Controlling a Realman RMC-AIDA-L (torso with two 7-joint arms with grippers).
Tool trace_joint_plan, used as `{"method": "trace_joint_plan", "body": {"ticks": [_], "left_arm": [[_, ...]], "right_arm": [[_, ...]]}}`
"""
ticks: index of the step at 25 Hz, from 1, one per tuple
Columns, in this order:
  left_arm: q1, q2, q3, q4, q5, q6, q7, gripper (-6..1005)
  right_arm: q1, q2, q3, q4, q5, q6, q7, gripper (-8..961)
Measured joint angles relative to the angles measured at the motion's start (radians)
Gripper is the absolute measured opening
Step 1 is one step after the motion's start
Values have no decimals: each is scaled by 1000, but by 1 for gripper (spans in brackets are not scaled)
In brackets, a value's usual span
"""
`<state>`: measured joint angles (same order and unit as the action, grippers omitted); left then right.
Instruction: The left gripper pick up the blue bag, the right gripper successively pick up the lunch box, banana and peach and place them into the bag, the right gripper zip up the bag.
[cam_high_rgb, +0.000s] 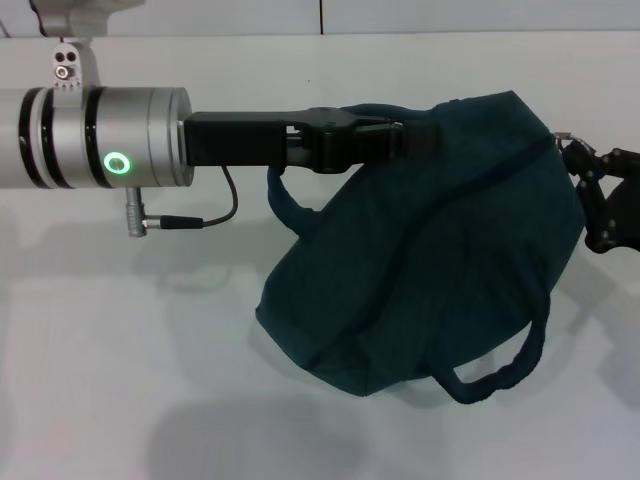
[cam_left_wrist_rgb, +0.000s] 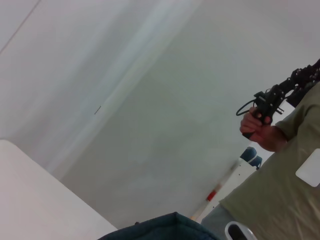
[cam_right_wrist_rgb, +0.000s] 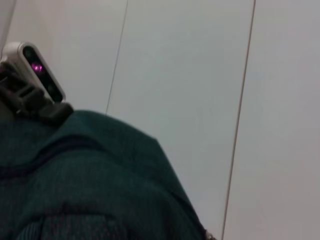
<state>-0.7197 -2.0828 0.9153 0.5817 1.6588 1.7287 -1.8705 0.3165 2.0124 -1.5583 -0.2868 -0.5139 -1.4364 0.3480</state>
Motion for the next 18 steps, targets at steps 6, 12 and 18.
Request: {"method": "trace_joint_plan", "body": {"ticks": [6,12,18], "left_arm": [[-1,0,-8,-2,-4,-3,2,55],[2,-2,-23,-4,-18,-21,2,55],[23,-1,-23,-5,-21,-95,5,55]], "right_arm": [[7,1,-33,-4,-1,-3,0,28],[6,1,-25,-1,33,3,6,118],[-4,-3,40,14,32,14,3,357]]}}
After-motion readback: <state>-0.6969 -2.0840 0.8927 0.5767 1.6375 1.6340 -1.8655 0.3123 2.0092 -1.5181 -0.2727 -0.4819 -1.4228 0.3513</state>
